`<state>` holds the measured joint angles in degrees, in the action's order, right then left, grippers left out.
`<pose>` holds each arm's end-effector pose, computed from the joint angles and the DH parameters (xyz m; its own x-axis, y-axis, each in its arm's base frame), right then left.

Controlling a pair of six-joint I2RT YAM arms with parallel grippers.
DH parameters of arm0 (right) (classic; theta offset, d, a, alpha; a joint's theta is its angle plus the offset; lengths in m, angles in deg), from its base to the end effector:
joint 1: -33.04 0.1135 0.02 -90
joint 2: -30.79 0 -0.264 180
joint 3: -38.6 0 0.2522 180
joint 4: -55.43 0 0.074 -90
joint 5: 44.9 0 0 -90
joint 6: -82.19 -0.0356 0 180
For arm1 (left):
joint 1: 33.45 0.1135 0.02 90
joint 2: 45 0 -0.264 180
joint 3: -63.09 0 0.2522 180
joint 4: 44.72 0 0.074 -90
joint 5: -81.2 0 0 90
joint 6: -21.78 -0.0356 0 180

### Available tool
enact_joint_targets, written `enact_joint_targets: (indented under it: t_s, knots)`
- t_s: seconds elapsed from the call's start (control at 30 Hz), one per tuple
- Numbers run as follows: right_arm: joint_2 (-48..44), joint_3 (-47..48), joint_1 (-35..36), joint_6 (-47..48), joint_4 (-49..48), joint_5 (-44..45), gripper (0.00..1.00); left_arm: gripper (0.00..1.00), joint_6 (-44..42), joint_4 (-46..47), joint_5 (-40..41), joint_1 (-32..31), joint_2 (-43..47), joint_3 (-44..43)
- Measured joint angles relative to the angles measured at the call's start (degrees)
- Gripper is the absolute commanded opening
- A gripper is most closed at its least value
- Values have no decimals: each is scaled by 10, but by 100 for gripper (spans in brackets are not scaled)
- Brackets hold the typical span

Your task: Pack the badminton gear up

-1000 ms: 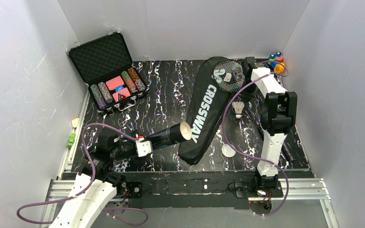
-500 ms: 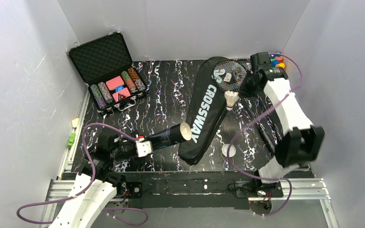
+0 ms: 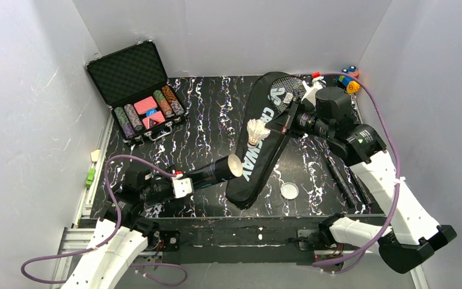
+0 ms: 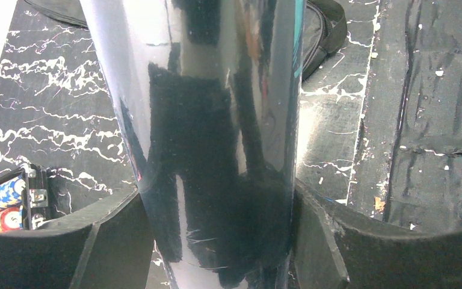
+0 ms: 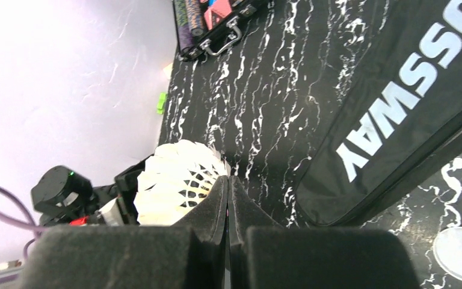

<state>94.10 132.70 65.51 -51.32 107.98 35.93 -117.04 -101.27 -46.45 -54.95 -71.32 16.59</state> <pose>0.1821 0.1226 0.4380 -0.6777 0.3744 -0.6329 -0.2596 0.6835 0.6823 0.0873 -0.0578 0.2570 0.1996 0.5619 -0.8028 0.9076 0.2028 0.3675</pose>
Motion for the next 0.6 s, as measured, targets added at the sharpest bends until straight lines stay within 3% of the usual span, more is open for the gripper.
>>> enact_joint_targets:
  t_s: [0.6]
  knots:
    - [-62, -78, 92, -79, -89, -22, 1, 18, 27, 20, 0, 0, -12, 0]
